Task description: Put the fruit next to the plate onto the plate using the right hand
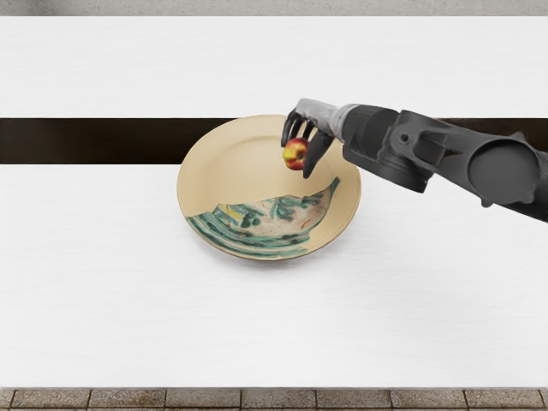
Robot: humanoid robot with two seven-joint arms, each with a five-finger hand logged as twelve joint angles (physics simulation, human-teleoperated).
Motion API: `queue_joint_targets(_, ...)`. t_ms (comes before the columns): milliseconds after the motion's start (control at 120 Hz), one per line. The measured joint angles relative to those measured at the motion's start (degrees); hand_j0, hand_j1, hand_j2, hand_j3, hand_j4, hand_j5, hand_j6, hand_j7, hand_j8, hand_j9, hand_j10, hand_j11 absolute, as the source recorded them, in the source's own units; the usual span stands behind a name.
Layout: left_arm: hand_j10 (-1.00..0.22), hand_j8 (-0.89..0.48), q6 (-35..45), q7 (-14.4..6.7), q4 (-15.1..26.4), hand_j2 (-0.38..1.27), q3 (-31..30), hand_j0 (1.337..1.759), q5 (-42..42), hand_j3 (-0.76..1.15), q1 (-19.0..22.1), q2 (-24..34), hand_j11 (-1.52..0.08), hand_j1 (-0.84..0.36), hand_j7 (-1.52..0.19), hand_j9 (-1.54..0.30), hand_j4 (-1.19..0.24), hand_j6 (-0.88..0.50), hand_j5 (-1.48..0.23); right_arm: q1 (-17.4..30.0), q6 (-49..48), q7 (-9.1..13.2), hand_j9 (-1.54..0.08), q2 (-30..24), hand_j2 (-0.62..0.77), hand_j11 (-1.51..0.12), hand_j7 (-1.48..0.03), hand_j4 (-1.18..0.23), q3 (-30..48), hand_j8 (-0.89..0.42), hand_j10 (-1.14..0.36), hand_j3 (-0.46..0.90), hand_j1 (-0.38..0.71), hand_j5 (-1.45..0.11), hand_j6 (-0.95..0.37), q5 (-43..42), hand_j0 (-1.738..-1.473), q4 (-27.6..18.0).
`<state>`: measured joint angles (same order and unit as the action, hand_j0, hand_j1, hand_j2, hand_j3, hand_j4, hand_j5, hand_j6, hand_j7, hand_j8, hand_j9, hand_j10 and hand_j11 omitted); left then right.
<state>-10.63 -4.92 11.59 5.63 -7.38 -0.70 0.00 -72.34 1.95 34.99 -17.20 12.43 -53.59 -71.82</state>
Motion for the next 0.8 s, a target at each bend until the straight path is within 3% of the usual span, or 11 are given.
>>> queue_joint_targets(267, 0.00, 0.00, 0.0, 0.0, 0.0, 0.00, 0.0, 1.658, 0.0, 0.00, 0.0, 0.0, 0.00, 0.35, 0.00, 0.00, 0.00, 0.00, 0.00, 3.3, 0.3, 0.0, -1.04, 2.0, 0.41, -1.04, -1.00, -0.73, -1.4, -0.46, -0.75, 0.00, 0.27, -1.01, -0.44, -0.2, -1.654, 1.8)
queue_joint_targets(375, 0.00, 0.00, 0.0, 0.0, 0.0, 0.00, 0.0, 1.658, 0.0, 0.00, 0.0, 0.0, 0.00, 0.35, 0.00, 0.00, 0.00, 0.00, 0.00, 3.7, 1.5, 0.0, -0.64, 3.1, 0.25, -0.65, -0.62, -0.46, -0.6, -0.30, -0.47, 0.00, 0.04, -0.63, -0.28, 0.4, -1.656, 3.0)
queue_joint_targets(483, 0.00, 0.00, 0.0, 0.0, 0.0, 0.00, 0.0, 1.658, 0.0, 0.00, 0.0, 0.0, 0.00, 0.35, 0.00, 0.00, 0.00, 0.00, 0.00, 3.7, 0.5, 0.0, -0.39, 3.3, 0.14, -0.39, -0.38, -0.28, 0.8, -0.18, -0.28, 0.00, -0.11, -0.38, -0.18, 2.9, -1.657, 3.1)
queue_joint_targets(625, 0.00, 0.00, 0.0, 0.0, 0.0, 0.00, 0.0, 1.658, 0.0, 0.00, 0.0, 0.0, 0.00, 0.35, 0.00, 0.00, 0.00, 0.00, 0.00, 3.8, -5.0, 0.0, -0.21, -0.1, 0.07, -0.21, -0.20, -0.15, 7.1, -0.10, -0.15, 0.00, -0.22, -0.20, -0.10, 6.7, -1.657, 0.9)
queue_joint_targets(800, 0.00, 0.00, 0.0, 0.0, -0.1, 0.00, 0.0, 1.658, 0.0, 0.00, 0.1, 0.0, 0.00, 0.35, 0.00, 0.00, 0.00, 0.00, 0.00, 5.3, -20.4, 0.0, -0.10, -9.9, 0.03, -0.10, -0.10, -0.08, 16.2, -0.06, -0.08, 0.00, -0.28, -0.10, -0.06, 18.2, -1.658, -1.5)
